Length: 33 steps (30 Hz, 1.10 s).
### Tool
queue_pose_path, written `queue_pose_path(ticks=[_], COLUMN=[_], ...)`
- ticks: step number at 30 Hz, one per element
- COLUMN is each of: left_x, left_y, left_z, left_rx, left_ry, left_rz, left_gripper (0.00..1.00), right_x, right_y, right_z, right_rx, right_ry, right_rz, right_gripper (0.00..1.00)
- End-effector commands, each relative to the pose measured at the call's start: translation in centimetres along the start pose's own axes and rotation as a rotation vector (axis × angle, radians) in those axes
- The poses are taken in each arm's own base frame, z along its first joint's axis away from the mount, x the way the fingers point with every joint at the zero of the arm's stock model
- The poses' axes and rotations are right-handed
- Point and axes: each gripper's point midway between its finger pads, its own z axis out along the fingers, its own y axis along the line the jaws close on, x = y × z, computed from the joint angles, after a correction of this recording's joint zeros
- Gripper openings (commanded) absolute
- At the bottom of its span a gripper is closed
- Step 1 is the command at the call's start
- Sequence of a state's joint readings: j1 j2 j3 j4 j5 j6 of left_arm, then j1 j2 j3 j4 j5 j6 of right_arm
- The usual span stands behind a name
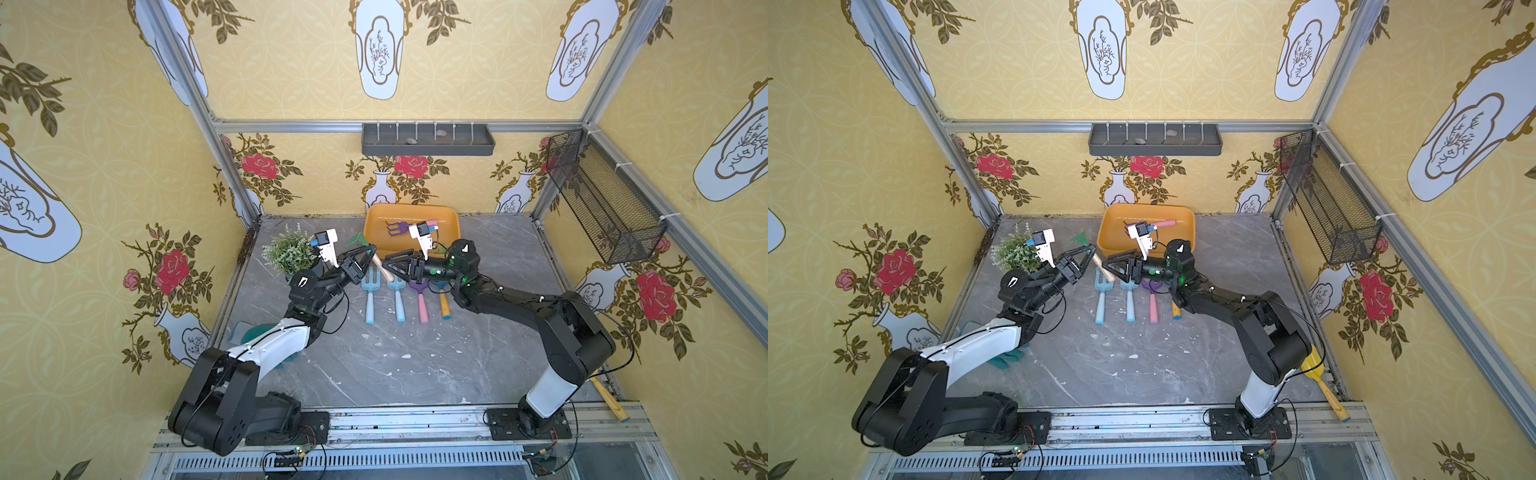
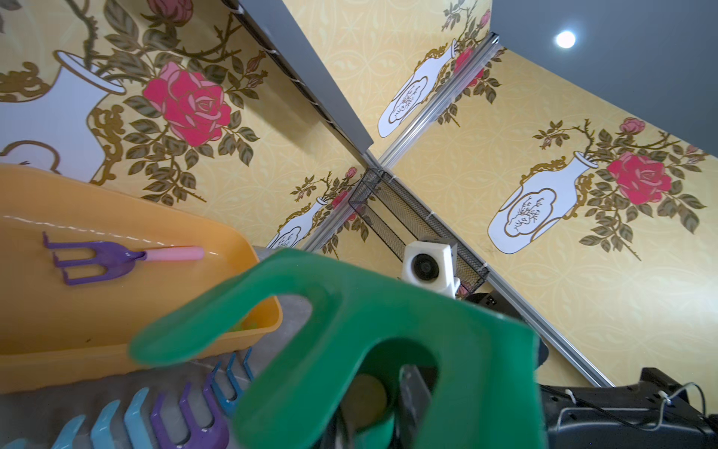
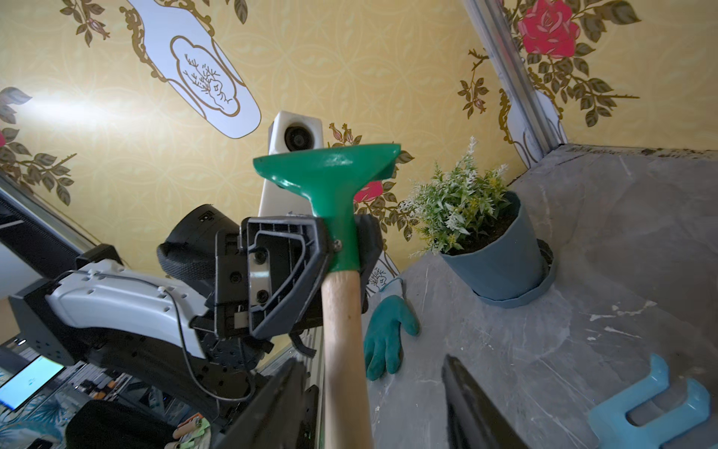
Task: Take the hand rake out of the storage box
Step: Place the rake at the center of the board.
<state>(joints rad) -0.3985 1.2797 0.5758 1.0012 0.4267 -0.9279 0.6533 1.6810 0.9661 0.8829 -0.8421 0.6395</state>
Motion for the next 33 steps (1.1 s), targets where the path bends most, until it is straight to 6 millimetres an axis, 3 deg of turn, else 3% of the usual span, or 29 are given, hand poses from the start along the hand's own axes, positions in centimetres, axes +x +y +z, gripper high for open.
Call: queue_pose_path(ticks=[1, 2, 4, 8, 11, 14, 20, 29, 33], left_x=[2.1, 3.1, 4.7, 8.8, 12.7, 16.7, 22.3, 26.6, 27.9], left_y=[3.8, 4.7, 4.9, 5.6, 6.4, 7.0, 7.6, 9.2, 9.6], left_z=[-1.7, -2.7, -4.5, -10.1, -13.8, -16.0, -17.2, -15.7, -16.3], left_rx=[-0.258, -0.362, -0.546, -0.909, -1.061, -1.145, -1.220, -1.199, -1.197], left_ry=[0.095, 0.157, 0.295, 0.614, 0.775, 0.902, 1.067, 1.141, 1.172], left_rz=[0.011, 0.024, 0.136, 0.301, 0.279, 0.244, 0.215, 0.146, 0.108], left_gripper=[0.00, 0.00, 0.07, 0.08, 0.07, 0.06, 0.07, 0.13, 0.17], right_x=[-1.1, -1.5, -2.1, -3.0, -3.8, -4.3, -4.1, -3.9, -3.9], right_y=[-1.3, -2.1, -3.4, -6.2, -7.5, -8.1, -8.7, -8.8, -8.8], right_z=[-1.4, -2.2, -3.7, -6.8, -8.8, -10.0, -10.6, -10.8, -10.9], right_rx=[0.113, 0.172, 0.300, 0.610, 0.768, 0.859, 0.909, 0.924, 0.930], right_ry=[-0.035, -0.047, -0.058, -0.036, -0.039, -0.037, -0.019, -0.004, -0.003], right_rz=[-0.038, -0.039, -0.068, -0.143, -0.186, -0.203, -0.196, -0.193, -0.200], right_gripper=[0.69, 0.73, 0.97, 0.98, 0.97, 0.97, 0.97, 0.98, 0.97])
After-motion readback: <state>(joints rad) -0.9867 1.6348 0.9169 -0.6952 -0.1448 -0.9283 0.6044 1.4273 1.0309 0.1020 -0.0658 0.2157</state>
